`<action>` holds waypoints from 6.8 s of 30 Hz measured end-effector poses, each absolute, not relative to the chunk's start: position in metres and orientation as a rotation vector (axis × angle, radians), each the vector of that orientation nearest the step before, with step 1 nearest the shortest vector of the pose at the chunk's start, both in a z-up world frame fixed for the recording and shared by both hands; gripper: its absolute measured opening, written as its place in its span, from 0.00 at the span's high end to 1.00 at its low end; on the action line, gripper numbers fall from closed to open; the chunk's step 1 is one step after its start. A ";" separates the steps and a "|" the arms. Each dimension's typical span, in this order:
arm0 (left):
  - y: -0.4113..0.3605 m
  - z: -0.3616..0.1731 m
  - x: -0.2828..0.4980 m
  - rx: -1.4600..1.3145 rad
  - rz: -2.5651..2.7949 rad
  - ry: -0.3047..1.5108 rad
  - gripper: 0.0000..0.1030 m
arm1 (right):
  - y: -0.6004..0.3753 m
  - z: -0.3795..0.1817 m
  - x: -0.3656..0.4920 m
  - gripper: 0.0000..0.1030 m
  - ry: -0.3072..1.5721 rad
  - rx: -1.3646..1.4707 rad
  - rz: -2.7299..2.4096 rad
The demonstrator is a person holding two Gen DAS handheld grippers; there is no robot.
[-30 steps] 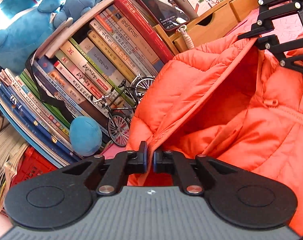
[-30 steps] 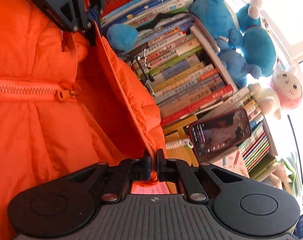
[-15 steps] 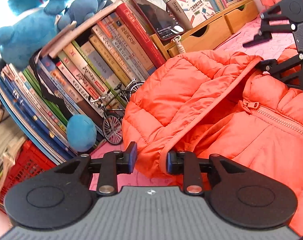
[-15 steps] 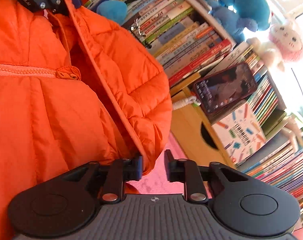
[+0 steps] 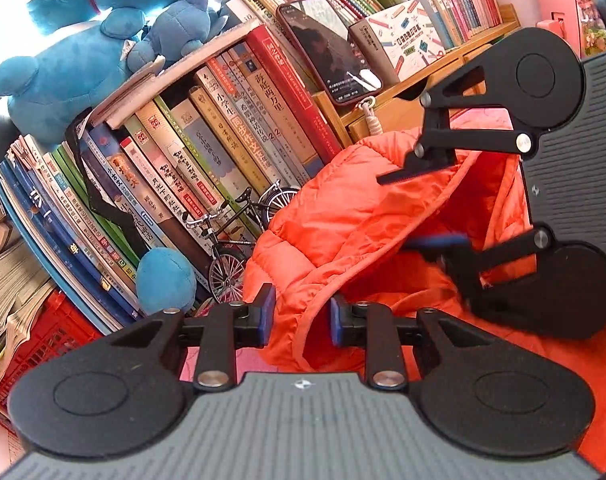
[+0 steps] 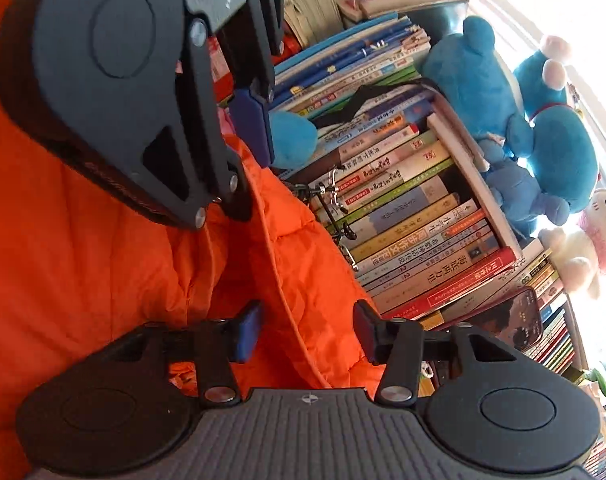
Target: Fold clothes
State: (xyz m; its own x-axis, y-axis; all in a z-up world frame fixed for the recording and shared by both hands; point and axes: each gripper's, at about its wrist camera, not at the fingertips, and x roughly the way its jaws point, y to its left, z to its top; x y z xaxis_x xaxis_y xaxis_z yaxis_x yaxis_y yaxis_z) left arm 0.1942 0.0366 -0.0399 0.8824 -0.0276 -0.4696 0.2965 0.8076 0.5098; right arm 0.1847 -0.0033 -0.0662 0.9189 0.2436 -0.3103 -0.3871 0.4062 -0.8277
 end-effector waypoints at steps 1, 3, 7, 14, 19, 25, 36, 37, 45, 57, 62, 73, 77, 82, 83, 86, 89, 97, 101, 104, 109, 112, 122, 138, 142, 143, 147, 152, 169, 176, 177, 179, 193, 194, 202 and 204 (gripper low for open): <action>0.039 -0.043 0.197 0.613 -0.171 0.478 0.75 | -0.006 -0.069 0.190 0.94 0.172 -1.085 0.371; 0.050 -0.054 0.205 0.601 -0.151 0.529 0.75 | -0.021 -0.071 0.196 0.92 0.205 -1.067 0.330; 0.076 -0.063 0.216 0.450 -0.153 0.588 0.69 | -0.062 -0.078 0.200 0.92 0.318 -0.976 0.286; 0.074 -0.061 0.215 0.457 -0.128 0.576 0.59 | -0.104 -0.090 0.205 0.92 0.472 -0.811 0.259; 0.076 -0.062 0.215 0.441 -0.125 0.571 0.59 | -0.103 -0.099 0.195 0.92 0.456 -0.845 0.253; 0.093 -0.060 0.221 0.352 -0.117 0.591 0.41 | -0.116 -0.099 0.194 0.92 0.445 -0.836 0.294; 0.091 -0.060 0.222 0.348 -0.117 0.584 0.40 | -0.112 -0.097 0.195 0.84 0.419 -0.830 0.327; 0.091 -0.060 0.222 0.350 -0.116 0.583 0.40 | -0.111 -0.092 0.193 0.71 0.421 -0.824 0.334; 0.092 -0.060 0.221 0.356 -0.116 0.579 0.41 | -0.137 -0.025 0.163 0.07 0.436 -0.549 0.461; 0.090 -0.060 0.221 0.371 -0.114 0.573 0.42 | -0.096 0.000 0.256 0.30 0.438 0.025 0.338; 0.092 -0.060 0.222 0.361 -0.115 0.575 0.42 | -0.095 -0.023 0.303 0.37 0.530 0.136 0.229; 0.098 -0.060 0.225 0.312 -0.128 0.589 0.40 | -0.095 -0.073 0.326 0.34 0.627 0.089 0.152; 0.098 -0.060 0.225 0.312 -0.121 0.589 0.38 | -0.077 -0.080 0.332 0.26 0.655 -0.018 0.128; 0.096 -0.060 0.224 0.324 -0.103 0.585 0.35 | -0.057 -0.082 0.336 0.19 0.674 -0.141 0.096; 0.095 -0.060 0.224 0.330 -0.101 0.583 0.35 | -0.057 -0.079 0.335 0.19 0.676 -0.142 0.101; 0.093 -0.060 0.223 0.347 -0.094 0.577 0.35 | -0.069 -0.062 0.309 0.19 0.583 -0.079 0.138; 0.093 -0.059 0.222 0.349 -0.093 0.576 0.35 | -0.085 -0.047 0.272 0.18 0.516 -0.046 0.196; 0.088 -0.061 0.221 0.380 -0.072 0.565 0.30 | -0.099 -0.071 0.236 0.15 0.628 -0.176 0.202; 0.087 -0.053 0.220 0.520 -0.152 0.588 0.23 | -0.105 -0.078 0.243 0.08 0.669 -0.133 0.208; 0.086 -0.031 0.217 0.589 -0.206 0.638 0.12 | -0.106 -0.079 0.243 0.07 0.674 -0.128 0.211; 0.087 -0.008 0.166 0.512 -0.391 0.605 0.07 | -0.109 -0.082 0.246 0.05 0.686 -0.108 0.212; 0.085 -0.017 0.125 0.619 -0.399 0.483 0.00 | -0.110 -0.084 0.246 0.05 0.690 -0.103 0.214; 0.110 0.003 0.175 0.006 -0.115 0.487 0.01 | -0.111 -0.087 0.248 0.04 0.697 -0.094 0.217; 0.088 -0.065 0.226 0.187 0.085 0.666 0.00 | -0.112 -0.088 0.249 0.01 0.707 -0.080 0.226; 0.094 -0.065 0.226 0.171 0.071 0.679 0.00 | -0.113 -0.087 0.250 0.00 0.710 -0.079 0.231; 0.095 -0.066 0.227 0.155 0.067 0.683 0.00 | -0.113 -0.087 0.250 0.00 0.710 -0.078 0.231; 0.108 -0.070 0.235 0.015 0.057 0.722 0.00 | -0.113 -0.087 0.250 0.00 0.711 -0.078 0.232; 0.114 -0.069 0.233 -0.033 0.048 0.727 0.00 | -0.113 -0.088 0.250 0.00 0.709 -0.074 0.233; 0.093 0.017 0.195 0.031 -0.061 0.499 0.00 | -0.144 -0.069 0.238 0.24 0.609 0.039 0.360; 0.046 0.002 0.256 0.131 -0.016 0.452 0.33 | -0.155 -0.025 0.264 0.61 0.514 0.065 0.362; 0.045 -0.005 0.266 0.110 -0.001 0.470 0.40 | -0.149 -0.025 0.273 0.61 0.514 0.033 0.347; 0.046 -0.021 0.282 0.073 0.026 0.519 0.45 | -0.141 -0.033 0.290 0.61 0.541 0.002 0.331; 0.061 -0.069 0.302 0.074 0.066 0.669 0.38 | -0.145 -0.087 0.313 0.61 0.650 -0.077 0.269; 0.062 -0.069 0.302 0.075 0.067 0.671 0.37 | -0.143 -0.086 0.313 0.61 0.651 -0.086 0.267; 0.051 -0.046 0.268 0.239 0.075 0.600 0.38 | -0.137 -0.072 0.291 0.51 0.561 -0.247 0.234; 0.053 -0.035 0.247 0.237 0.071 0.574 0.37 | -0.124 -0.062 0.261 0.46 0.498 -0.260 0.257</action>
State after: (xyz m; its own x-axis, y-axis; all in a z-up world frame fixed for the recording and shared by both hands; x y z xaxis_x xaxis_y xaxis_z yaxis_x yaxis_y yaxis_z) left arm 0.2472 0.0525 -0.0348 0.8380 0.1326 -0.5294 -0.0009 0.9704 0.2416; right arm 0.2613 -0.1242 -0.0617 0.8476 0.1784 -0.4997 -0.3041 0.9351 -0.1821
